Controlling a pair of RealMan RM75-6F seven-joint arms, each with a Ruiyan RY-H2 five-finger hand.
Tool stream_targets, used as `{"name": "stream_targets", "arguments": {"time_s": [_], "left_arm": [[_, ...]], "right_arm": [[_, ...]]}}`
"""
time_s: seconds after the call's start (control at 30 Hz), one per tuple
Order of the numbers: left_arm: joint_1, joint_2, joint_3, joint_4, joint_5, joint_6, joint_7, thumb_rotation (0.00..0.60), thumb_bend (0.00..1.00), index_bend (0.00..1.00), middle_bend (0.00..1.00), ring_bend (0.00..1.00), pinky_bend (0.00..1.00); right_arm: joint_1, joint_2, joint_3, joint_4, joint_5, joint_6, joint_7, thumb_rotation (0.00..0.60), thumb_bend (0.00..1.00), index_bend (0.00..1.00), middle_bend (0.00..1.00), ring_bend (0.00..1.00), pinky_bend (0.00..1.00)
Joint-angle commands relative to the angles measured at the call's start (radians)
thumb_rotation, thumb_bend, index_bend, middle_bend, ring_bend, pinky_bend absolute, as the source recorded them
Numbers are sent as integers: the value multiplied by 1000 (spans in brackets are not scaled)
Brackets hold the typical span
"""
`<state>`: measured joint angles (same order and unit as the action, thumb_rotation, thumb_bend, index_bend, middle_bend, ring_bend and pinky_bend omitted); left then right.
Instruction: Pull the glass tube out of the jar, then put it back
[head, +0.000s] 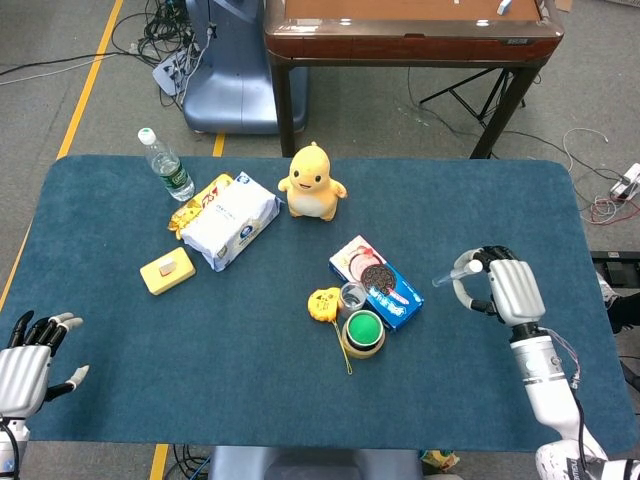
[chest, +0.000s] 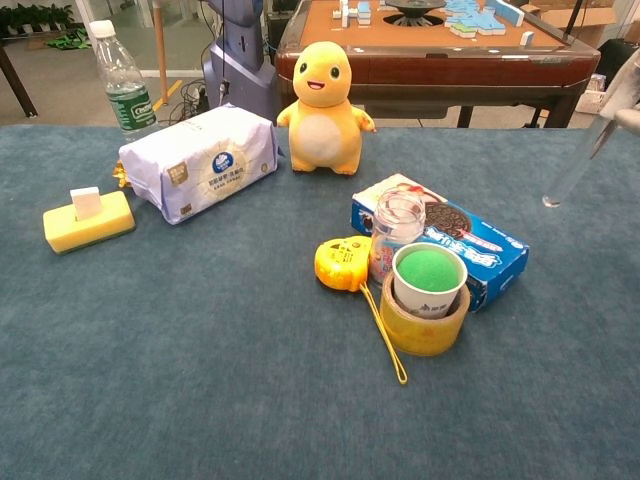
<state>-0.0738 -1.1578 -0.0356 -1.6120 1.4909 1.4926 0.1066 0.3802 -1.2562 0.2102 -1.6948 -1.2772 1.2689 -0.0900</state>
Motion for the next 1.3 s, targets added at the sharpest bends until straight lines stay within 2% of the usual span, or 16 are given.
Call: {"name": "stream_targets", "arguments": {"time_s": [0.03, 0.27, 0.43, 0.57, 0.83, 1.3], "left_arm": [[0, 0, 0, 1, -2, -2, 0, 600, 244, 247, 199, 160, 21], [-1, -1, 1, 5, -4, -5, -4, 600, 244, 247, 199, 160, 20], [-3, -1, 0, 6, -6, -8, -5, 600, 244, 247, 199, 160, 21], [-3, -3, 0, 8, -4, -7, -7, 600, 244, 247, 199, 160, 21], [-2, -4, 1, 11, -6, -7, -11, 600, 244, 247, 199, 160, 21], [8, -2, 3, 18, -8, 6, -21, 600, 244, 247, 199, 160, 20]], "right_arm": [[1, -55, -8, 62, -35, 56, -60, 600, 623, 641, 463, 310, 233], [0, 20, 23, -106, 84, -106, 214, 600, 623, 641, 463, 310, 242], [5, 75, 45, -166, 70, -181, 393, 600, 623, 641, 463, 310, 264], [15, 67, 48, -157, 30, -168, 394, 600, 623, 641, 463, 310, 264], [55, 28, 60, -152, 27, -182, 384, 600, 622, 641, 463, 310, 264], [165, -93, 93, -70, 104, -248, 320, 600, 618, 641, 463, 310, 264]]}}
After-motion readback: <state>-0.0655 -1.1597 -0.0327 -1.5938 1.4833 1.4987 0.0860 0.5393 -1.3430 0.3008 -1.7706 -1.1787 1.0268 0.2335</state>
